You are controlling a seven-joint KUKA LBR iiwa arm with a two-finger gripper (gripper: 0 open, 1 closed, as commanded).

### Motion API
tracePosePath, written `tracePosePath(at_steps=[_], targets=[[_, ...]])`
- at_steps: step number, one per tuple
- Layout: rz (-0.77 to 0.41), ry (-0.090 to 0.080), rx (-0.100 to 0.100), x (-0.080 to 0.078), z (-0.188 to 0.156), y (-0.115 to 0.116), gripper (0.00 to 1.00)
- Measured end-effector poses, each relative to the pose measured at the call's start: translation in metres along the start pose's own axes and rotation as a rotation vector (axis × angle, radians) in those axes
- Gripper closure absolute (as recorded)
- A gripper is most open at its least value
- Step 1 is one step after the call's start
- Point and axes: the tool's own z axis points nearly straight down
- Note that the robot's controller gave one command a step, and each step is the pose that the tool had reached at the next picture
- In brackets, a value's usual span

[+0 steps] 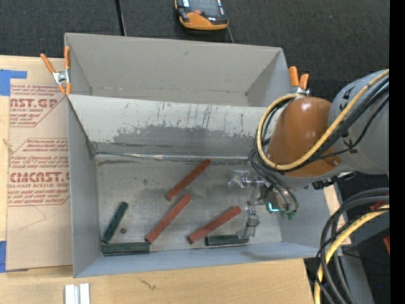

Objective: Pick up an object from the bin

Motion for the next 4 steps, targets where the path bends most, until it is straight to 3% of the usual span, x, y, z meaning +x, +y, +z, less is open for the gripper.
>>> tracePosePath(at_steps=[1, 2, 4], targets=[[0.0, -0.007, 0.001, -0.002, -0.003, 0.0, 0.0], [-0.109, -0.01, 0.001, -0.001, 0.047, 0.02, 0.0], [-0.213, -0.008, 0.001, -0.007, 0.034, 0.037, 0.0]])
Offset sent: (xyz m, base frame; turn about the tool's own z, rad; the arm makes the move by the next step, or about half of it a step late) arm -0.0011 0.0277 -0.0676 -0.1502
